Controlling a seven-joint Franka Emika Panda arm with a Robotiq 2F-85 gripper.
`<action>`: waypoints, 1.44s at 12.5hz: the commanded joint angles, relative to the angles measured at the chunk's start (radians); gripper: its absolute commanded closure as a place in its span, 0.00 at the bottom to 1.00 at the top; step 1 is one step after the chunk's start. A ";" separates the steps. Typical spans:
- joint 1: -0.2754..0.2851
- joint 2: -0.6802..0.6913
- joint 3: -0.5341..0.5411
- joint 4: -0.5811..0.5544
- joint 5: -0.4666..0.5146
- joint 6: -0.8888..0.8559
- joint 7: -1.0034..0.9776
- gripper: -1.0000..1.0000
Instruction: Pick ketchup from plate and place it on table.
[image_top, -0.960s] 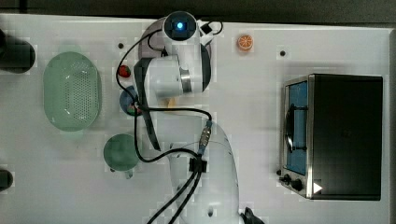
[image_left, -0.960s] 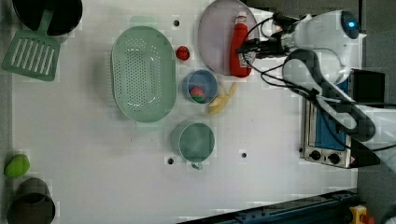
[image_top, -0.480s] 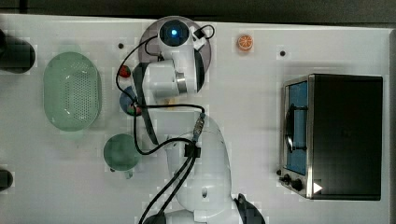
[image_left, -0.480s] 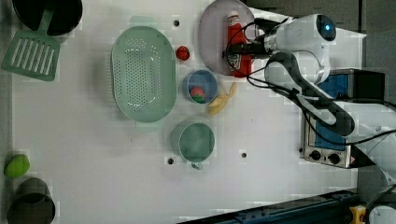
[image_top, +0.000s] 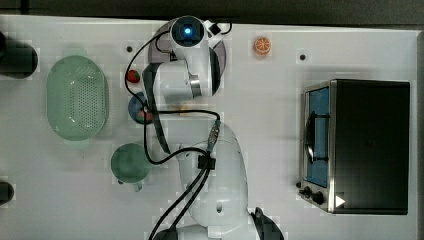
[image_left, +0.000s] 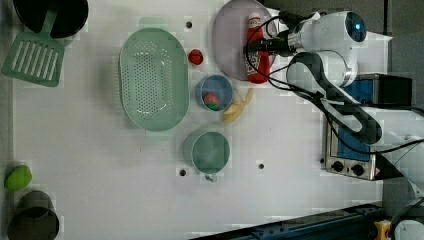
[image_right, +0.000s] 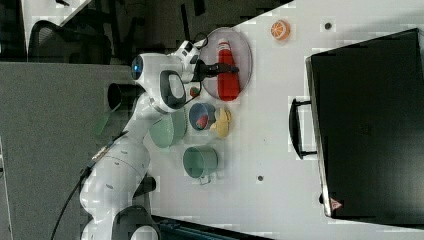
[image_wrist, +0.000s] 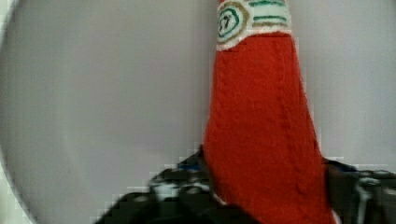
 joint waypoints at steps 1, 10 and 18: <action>-0.007 -0.009 0.007 0.027 -0.001 0.001 -0.035 0.41; -0.033 -0.217 0.008 0.048 0.131 -0.177 -0.033 0.41; -0.127 -0.607 0.004 -0.217 0.137 -0.311 -0.035 0.41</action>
